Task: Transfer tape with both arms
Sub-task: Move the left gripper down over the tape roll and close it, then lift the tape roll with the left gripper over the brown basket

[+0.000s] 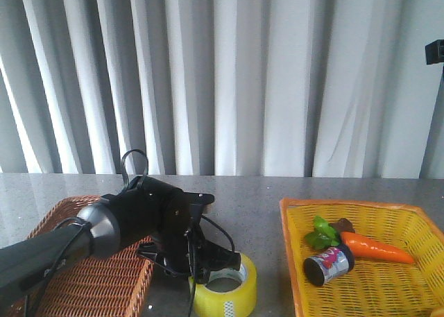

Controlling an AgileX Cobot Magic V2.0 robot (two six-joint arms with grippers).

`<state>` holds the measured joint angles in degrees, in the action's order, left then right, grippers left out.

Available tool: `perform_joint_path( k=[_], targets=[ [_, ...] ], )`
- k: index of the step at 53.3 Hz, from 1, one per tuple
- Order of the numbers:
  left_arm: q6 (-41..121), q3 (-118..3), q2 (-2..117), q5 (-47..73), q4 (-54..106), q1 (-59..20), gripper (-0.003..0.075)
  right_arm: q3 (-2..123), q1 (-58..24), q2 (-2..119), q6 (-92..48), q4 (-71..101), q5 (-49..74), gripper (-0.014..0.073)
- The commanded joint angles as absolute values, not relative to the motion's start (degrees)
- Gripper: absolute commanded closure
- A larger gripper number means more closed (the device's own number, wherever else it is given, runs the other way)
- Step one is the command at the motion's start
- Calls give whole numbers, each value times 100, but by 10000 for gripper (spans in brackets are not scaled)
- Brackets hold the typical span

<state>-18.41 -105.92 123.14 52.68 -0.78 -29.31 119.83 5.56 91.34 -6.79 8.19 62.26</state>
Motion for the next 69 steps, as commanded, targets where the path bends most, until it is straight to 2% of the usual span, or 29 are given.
perform_joint_path(
  k=[1,21,34,50,69],
  targets=[
    [-1896,-10772,11937,5056,0,-2977,701,12130,581,8966,-737,835,5846,601],
    [-1447,-11876,11260,5056,0,-2977,699,12130,581,8966,-737,835,5841,601],
    [-1609,-12204,10678,5330,-1256,-2876,699,12130,581,8966,-737,835,5841,601],
    [-1997,-12212,10569,6657,-1638,-2068,699,12130,581,8966,-737,835,5841,601],
    [-1885,-11951,10580,6483,-1586,-1195,699,12130,581,8966,-737,835,5841,601]
  ],
)
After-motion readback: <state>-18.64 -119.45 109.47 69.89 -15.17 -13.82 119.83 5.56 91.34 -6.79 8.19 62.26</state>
